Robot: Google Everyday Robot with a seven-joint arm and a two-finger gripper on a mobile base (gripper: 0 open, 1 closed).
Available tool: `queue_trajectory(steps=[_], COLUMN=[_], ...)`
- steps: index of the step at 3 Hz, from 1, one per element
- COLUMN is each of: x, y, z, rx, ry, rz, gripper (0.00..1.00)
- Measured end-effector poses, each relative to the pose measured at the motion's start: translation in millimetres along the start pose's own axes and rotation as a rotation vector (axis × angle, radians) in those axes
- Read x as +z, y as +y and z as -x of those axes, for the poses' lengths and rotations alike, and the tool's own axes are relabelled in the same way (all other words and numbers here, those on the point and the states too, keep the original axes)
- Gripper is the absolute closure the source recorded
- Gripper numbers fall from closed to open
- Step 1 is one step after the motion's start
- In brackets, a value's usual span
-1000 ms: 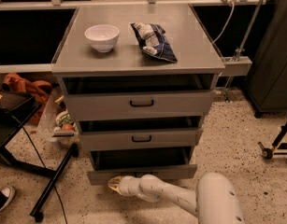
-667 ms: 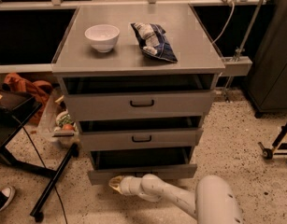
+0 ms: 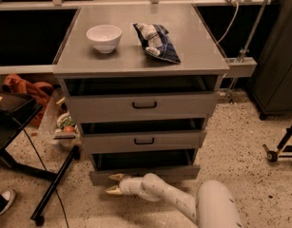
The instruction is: Close bottom drawer
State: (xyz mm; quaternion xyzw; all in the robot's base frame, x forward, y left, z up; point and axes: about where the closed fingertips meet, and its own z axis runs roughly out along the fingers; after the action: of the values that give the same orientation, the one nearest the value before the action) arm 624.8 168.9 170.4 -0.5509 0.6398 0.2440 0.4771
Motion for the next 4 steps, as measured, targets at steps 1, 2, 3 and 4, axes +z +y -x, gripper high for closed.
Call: queue_trajectory(steps=[1, 2, 3, 4], x=[6, 10, 10, -11], y=[-7, -9, -9, -12], z=[9, 14, 14, 15], rx=[-0.012, -0.017, -0.017, -0.019], ry=[-0.019, -0.030, -0.030, -0.061], rz=[-0.009, -0.010, -0.010, -0.003], gripper=[0.00, 0.00, 0.00, 0.00])
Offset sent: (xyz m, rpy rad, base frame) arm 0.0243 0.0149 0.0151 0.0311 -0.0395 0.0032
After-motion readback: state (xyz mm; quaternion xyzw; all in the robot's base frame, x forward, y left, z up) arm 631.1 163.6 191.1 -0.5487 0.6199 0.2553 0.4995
